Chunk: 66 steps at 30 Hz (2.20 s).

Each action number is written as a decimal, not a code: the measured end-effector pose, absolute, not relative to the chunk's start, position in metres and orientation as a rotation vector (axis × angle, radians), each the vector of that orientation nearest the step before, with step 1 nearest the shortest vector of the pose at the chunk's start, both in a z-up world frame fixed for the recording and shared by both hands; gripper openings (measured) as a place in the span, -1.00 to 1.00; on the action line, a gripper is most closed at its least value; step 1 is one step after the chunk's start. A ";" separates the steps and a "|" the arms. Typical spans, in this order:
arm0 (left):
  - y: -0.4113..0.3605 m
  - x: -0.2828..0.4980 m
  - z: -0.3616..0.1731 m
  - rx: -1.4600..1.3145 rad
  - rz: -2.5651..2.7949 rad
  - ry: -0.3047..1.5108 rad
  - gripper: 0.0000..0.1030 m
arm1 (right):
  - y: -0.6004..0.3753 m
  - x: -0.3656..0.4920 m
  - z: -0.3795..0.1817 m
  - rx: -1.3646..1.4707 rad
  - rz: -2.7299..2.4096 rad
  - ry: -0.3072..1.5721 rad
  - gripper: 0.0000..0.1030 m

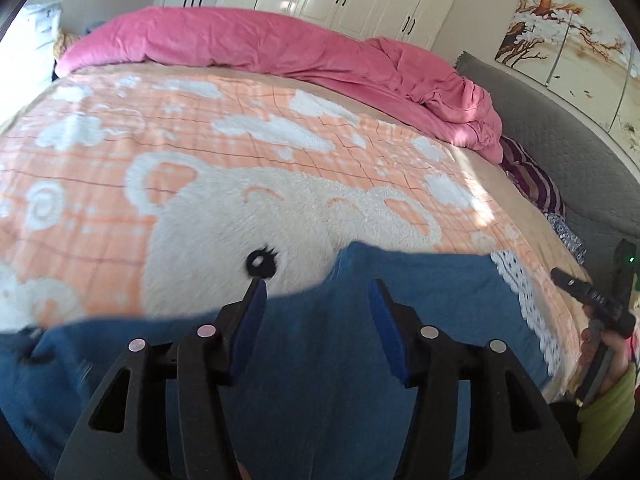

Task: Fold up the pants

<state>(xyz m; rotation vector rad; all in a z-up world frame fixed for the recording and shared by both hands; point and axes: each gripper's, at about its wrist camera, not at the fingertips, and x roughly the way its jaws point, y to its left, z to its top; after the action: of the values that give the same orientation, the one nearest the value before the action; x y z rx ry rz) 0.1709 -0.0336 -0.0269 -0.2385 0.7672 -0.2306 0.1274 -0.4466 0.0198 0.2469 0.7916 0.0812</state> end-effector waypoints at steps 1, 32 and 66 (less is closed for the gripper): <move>-0.030 0.156 -0.025 -0.221 -0.222 0.758 0.07 | -0.448 0.115 0.020 0.294 0.104 0.794 0.42; 0.047 0.084 -0.048 -0.188 0.009 0.847 -0.13 | -0.426 0.049 -0.014 0.394 0.238 0.996 -0.71; -0.035 0.117 -0.023 -0.072 -0.207 0.809 0.45 | -0.263 0.074 0.006 0.000 0.367 0.883 0.35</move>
<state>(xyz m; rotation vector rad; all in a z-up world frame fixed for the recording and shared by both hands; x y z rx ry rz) 0.1169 -0.0354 -0.0229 -0.0724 0.8085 -0.2068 0.0743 -0.2632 0.0061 -0.0004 0.8826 0.3666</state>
